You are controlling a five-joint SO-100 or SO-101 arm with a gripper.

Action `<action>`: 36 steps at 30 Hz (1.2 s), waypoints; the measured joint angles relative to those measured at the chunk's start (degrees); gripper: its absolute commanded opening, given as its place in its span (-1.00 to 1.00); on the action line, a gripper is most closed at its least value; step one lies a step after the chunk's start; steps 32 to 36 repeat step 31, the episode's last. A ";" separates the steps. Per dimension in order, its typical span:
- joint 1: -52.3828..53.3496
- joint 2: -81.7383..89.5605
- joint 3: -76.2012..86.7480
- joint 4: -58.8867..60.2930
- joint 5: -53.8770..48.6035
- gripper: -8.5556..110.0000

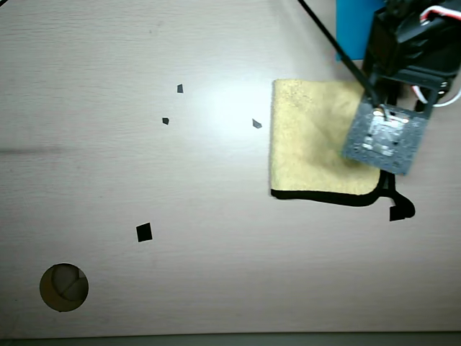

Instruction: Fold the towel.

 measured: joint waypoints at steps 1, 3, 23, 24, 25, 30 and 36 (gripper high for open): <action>-0.62 0.00 -1.23 1.14 0.44 -0.64; -1.67 0.00 -2.90 2.99 1.41 -0.66; 11.51 8.96 19.07 1.32 6.68 -0.75; 11.60 8.96 19.07 1.32 6.68 -0.75; 11.78 9.05 19.07 1.32 6.68 -0.75; 13.01 9.05 19.95 1.23 5.54 -0.75; 13.01 9.05 19.95 1.14 5.27 -0.75</action>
